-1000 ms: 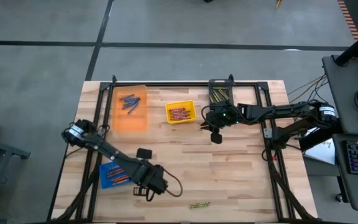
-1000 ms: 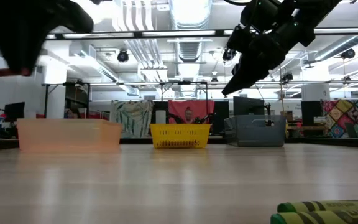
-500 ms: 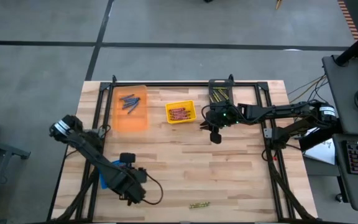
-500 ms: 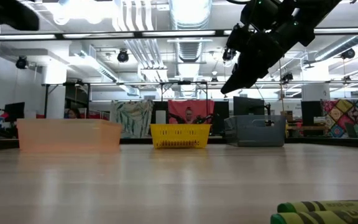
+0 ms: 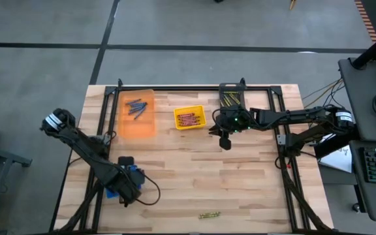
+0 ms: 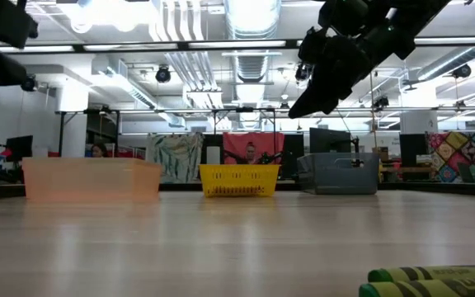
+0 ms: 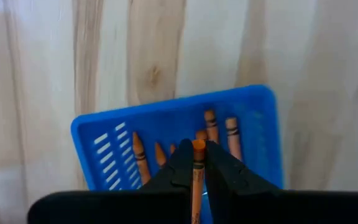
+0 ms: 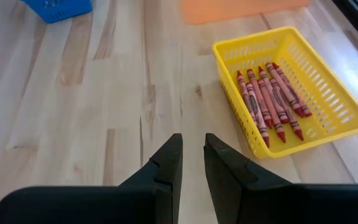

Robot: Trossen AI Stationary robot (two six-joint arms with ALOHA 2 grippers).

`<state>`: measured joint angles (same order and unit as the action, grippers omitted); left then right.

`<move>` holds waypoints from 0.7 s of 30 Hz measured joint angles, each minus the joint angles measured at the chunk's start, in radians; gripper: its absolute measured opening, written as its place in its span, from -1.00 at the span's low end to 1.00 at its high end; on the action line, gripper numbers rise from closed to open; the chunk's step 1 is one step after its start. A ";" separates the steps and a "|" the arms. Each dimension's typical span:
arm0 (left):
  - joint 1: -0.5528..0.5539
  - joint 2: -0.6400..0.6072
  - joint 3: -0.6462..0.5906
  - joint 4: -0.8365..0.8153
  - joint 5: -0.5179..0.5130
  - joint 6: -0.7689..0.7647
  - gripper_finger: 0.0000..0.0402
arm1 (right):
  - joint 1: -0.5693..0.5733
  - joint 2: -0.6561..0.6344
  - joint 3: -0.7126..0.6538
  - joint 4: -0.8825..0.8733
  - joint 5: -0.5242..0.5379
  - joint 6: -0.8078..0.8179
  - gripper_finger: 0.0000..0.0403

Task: Sort crayons
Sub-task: Put the orange crayon into the blue bin, then put the green crayon into the black bin

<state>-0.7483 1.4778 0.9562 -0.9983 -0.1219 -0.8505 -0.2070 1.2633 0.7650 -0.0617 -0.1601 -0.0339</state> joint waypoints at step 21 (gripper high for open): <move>-0.001 -0.011 -0.039 0.000 0.000 -0.032 -0.65 | 0.017 0.000 0.000 0.000 0.004 0.123 -0.72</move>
<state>-0.7494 1.4670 0.9176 -0.9981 -0.1219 -0.8830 -0.1898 1.2633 0.7650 -0.0616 -0.1561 0.0895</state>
